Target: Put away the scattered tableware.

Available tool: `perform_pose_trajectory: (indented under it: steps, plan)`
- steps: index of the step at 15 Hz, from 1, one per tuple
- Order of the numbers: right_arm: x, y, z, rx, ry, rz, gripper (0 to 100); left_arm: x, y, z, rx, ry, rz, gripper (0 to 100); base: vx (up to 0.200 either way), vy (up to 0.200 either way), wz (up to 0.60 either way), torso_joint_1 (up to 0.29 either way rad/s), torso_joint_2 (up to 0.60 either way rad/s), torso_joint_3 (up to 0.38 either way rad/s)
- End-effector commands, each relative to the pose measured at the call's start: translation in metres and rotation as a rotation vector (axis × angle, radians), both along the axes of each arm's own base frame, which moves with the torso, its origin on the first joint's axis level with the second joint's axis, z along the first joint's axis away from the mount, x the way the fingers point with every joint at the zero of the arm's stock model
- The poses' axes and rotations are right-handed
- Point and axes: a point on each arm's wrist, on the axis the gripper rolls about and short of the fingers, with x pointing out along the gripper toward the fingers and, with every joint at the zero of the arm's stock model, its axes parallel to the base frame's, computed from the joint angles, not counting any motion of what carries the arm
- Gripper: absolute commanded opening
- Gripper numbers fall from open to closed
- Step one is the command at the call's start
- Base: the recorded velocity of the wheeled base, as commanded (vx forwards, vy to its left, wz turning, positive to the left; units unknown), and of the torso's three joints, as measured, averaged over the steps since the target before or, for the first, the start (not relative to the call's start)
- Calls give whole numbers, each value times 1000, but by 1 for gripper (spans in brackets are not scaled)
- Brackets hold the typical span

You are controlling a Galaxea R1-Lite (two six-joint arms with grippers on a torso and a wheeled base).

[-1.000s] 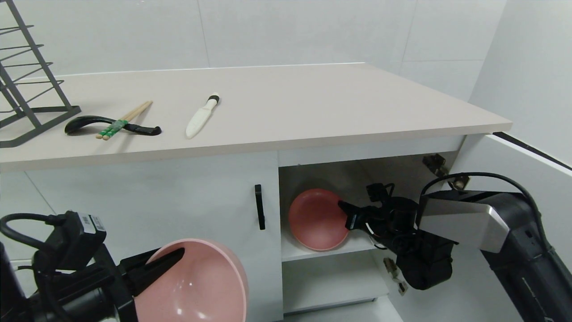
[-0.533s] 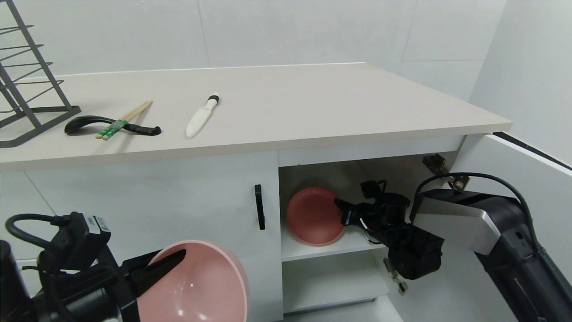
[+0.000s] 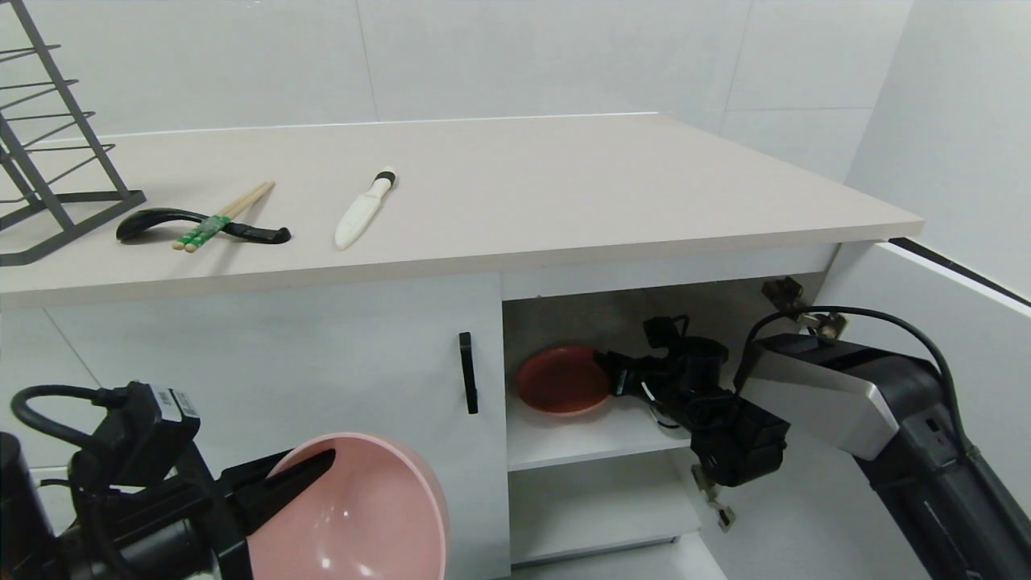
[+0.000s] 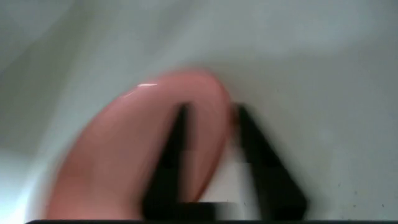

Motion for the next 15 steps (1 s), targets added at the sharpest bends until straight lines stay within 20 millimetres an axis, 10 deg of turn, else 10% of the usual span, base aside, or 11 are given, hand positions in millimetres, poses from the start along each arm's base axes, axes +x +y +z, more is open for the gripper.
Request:
perform_pose_trajectory:
  steps: [1,7,15]
  plan:
    - [1,0,1,8,-2,-3,100,0,0,0,1,1,-1,0,0,0,0,0,0,0]
    - [-3,-3,1,28,-62,-66,100,0,0,1,-2,-6,1,0,0,0,0,0,0,0]
    - [-149,-22,119,-41,-27,-10,100,-13,1,1,3,-32,-30,0,0,0,0,0,0,0]
